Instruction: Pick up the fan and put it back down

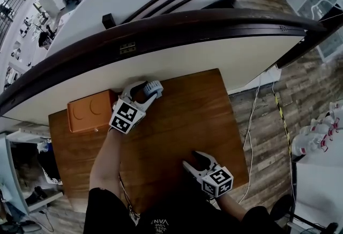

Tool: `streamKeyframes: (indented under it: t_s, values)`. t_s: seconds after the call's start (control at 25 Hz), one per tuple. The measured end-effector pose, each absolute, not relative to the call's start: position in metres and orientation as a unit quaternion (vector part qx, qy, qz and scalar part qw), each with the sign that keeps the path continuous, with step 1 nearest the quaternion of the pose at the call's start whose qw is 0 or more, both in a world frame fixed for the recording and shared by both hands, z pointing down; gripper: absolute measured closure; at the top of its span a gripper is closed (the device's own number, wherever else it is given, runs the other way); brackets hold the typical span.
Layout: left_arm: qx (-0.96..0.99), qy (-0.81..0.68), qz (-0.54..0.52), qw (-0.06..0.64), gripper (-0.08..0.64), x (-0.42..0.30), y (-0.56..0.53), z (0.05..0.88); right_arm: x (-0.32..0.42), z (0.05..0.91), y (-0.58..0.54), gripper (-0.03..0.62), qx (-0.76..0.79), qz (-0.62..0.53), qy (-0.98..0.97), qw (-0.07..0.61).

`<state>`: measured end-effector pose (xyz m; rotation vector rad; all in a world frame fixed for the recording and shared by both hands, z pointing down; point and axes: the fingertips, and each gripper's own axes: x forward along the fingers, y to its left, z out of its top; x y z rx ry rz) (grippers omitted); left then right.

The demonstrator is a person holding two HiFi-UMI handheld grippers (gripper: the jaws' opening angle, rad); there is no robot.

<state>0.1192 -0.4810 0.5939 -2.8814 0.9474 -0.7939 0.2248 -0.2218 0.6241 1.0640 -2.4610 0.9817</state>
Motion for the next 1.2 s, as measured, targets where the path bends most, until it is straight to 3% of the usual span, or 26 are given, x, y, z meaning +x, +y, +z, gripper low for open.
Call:
streamKeyframes:
  t_s: [0.68,1.2]
  values:
    - [-0.924,0.326,-0.2,-0.009,0.313,0.091,-0.441,0.552,0.197,0.599,-0.198,0.402,0.402,0.307,-0.851,0.14]
    - [-0.936,0.313,-0.161,0.013,0.313,0.039,-0.323,0.505,0.15,0.559,-0.18,0.402,0.449,0.255,-0.849,0.11]
